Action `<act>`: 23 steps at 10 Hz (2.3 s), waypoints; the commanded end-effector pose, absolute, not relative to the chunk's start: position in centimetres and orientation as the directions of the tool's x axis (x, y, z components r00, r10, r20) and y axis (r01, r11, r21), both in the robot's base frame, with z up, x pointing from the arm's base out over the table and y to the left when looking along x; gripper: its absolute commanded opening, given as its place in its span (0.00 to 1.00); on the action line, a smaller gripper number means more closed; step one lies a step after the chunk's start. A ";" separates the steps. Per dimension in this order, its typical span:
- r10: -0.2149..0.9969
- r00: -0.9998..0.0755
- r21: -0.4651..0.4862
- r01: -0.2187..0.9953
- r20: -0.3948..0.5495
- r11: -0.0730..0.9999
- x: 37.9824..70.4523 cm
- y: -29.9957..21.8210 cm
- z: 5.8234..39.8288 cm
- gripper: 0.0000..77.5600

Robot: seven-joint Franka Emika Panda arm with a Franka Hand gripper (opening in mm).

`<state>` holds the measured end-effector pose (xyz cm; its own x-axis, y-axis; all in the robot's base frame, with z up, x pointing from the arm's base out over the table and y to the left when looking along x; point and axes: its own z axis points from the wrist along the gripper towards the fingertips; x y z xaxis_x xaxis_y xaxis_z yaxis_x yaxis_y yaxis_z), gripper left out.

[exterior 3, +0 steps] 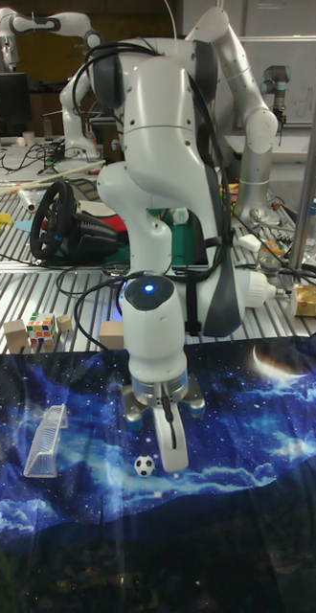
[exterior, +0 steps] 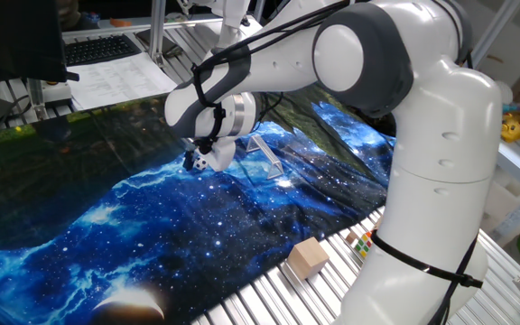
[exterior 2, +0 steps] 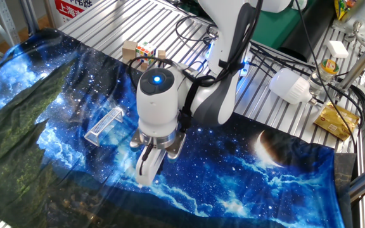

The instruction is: Push the soccer ball into the goal

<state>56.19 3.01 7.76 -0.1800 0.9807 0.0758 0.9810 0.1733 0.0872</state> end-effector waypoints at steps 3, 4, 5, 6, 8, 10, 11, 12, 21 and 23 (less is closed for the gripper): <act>0.996 -0.075 0.116 0.991 0.050 0.069 56.9 2.1 7.2 0.00; 0.996 -0.069 0.118 0.991 0.051 0.063 56.9 1.9 7.1 0.00; 0.997 -0.056 0.120 0.992 0.046 0.050 57.1 1.6 6.9 0.00; 0.997 -0.055 0.120 0.992 0.045 0.049 57.1 1.5 6.9 0.00; 0.999 0.001 0.128 0.992 0.046 -0.007 57.2 1.4 6.8 0.00; 0.999 0.021 0.130 0.991 0.037 -0.025 57.2 1.3 6.8 0.00; 0.999 0.022 0.131 0.991 0.037 -0.027 57.2 1.2 6.8 0.00; 0.999 0.019 0.131 0.991 0.037 -0.023 57.2 1.0 6.8 0.00; 0.998 0.036 0.145 0.989 0.056 -0.044 59.0 0.8 7.5 0.00; 0.998 0.038 0.142 0.989 0.052 -0.045 59.1 0.9 7.3 0.00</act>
<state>58.88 0.81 7.36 0.0357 0.9979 0.0548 0.9888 -0.0432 0.1429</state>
